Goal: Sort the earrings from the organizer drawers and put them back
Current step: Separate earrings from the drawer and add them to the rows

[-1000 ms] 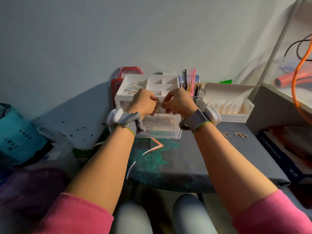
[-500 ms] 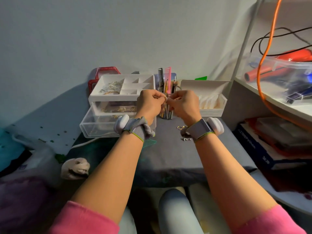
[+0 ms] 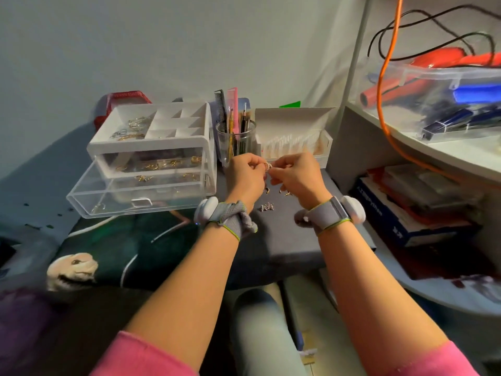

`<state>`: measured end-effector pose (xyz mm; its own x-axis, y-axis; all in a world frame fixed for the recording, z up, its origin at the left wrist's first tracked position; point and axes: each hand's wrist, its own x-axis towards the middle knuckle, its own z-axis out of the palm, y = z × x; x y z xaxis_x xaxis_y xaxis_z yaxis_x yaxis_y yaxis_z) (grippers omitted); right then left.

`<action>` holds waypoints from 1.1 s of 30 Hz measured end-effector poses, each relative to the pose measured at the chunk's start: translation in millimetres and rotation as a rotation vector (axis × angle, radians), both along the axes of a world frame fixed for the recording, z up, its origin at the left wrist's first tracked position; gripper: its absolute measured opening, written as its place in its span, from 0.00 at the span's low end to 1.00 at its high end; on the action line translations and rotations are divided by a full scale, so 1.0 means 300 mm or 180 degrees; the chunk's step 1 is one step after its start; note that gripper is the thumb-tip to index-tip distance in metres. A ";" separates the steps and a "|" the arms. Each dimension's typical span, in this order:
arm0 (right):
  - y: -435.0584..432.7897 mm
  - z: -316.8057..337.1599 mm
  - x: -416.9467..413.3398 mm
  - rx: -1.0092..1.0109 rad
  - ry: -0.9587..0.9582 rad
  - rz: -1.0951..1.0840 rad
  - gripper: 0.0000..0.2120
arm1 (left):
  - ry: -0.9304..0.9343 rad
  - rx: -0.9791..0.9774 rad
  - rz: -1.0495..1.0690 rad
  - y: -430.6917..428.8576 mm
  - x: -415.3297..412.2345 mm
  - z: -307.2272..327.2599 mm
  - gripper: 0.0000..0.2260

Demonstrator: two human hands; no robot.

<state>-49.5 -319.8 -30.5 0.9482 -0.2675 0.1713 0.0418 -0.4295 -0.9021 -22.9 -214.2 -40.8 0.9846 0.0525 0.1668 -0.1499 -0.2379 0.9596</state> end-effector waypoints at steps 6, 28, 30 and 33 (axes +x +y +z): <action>-0.077 -0.071 -0.015 0.0732 0.0321 0.0231 0.03 | 0.0132 0.0004 -0.0024 -0.055 0.010 -0.096 0.13; -0.159 -0.203 0.004 0.1506 0.0677 0.0564 0.07 | 0.0181 -0.0397 -0.0195 -0.112 0.028 -0.225 0.09; -0.160 -0.205 0.003 0.1505 0.0674 0.0579 0.06 | 0.0131 -0.0310 -0.0187 -0.109 0.026 -0.222 0.09; -0.161 -0.209 0.001 0.1505 0.0667 0.0575 0.06 | 0.0066 -0.0224 -0.0203 -0.108 0.017 -0.215 0.08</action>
<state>-49.0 -368.0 -93.2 0.9871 -0.0991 -0.1257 -0.1241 0.0223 -0.9920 -17.7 -246.6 -105.2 0.9895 0.0004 0.1445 -0.1426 -0.1603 0.9767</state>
